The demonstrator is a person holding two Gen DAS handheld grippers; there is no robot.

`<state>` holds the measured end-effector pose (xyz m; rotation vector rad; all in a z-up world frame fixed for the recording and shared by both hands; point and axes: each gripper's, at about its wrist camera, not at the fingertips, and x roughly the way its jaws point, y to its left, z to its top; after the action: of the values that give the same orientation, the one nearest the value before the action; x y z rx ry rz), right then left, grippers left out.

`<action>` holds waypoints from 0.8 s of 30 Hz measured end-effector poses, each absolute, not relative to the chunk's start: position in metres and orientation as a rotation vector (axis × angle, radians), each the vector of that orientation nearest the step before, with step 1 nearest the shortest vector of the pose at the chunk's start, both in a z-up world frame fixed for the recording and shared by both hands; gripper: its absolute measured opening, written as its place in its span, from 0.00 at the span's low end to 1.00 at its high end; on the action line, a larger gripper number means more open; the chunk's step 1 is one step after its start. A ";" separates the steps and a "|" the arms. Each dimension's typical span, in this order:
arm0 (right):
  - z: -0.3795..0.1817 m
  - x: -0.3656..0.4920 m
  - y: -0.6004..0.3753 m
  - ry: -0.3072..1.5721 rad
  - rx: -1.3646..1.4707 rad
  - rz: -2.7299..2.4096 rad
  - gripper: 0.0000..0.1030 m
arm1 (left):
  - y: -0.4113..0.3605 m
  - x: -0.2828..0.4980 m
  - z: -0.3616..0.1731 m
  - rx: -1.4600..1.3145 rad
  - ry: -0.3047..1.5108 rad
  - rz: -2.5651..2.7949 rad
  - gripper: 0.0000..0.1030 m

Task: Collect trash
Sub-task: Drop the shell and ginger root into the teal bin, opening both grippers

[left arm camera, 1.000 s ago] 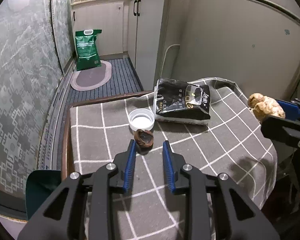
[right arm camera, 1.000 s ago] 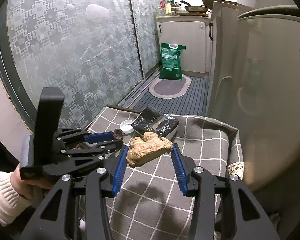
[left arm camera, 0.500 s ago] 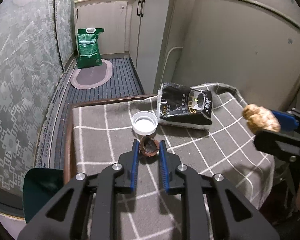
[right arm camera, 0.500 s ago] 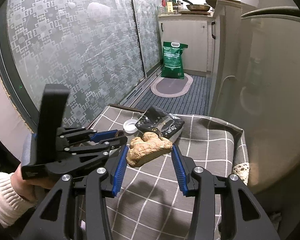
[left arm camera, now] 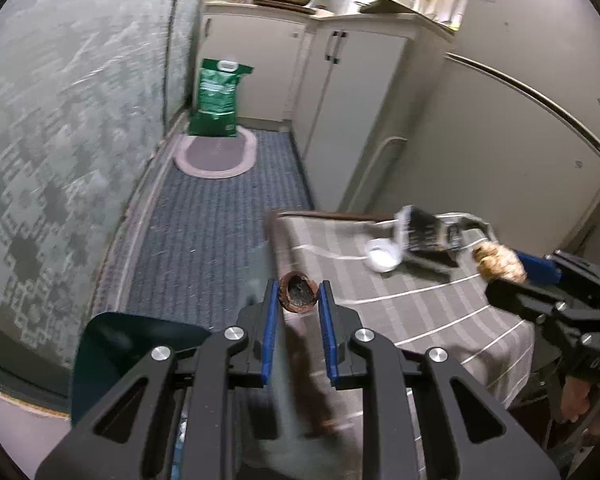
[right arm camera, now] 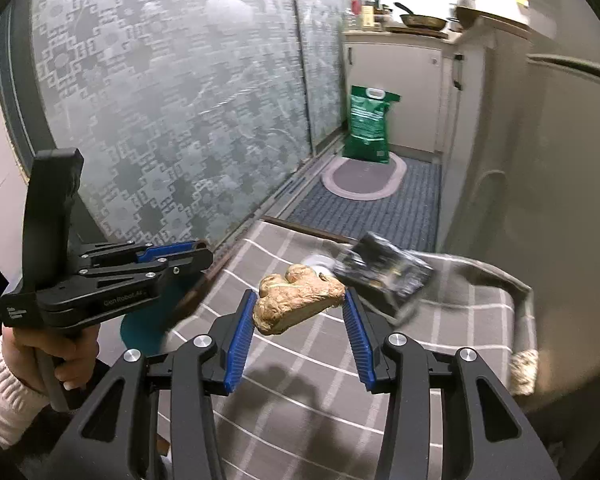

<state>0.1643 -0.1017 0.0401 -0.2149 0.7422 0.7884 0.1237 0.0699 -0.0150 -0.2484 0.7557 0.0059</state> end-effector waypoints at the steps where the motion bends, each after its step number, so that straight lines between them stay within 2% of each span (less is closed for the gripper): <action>1: 0.040 0.163 -0.095 0.743 -0.220 0.797 0.43 | 0.078 0.120 -0.018 -0.250 0.764 0.020 0.21; 10: 0.045 0.150 -0.038 0.735 -0.242 0.869 0.43 | 0.131 0.093 -0.057 -0.245 0.870 0.103 0.21; 24: 0.041 0.133 0.035 0.750 -0.271 0.947 0.43 | 0.143 0.073 -0.122 -0.227 1.073 0.075 0.22</action>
<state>0.1329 0.0345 0.0412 -0.2712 0.7498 0.9466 0.0727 0.1428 -0.1225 -0.2268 1.0732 0.0747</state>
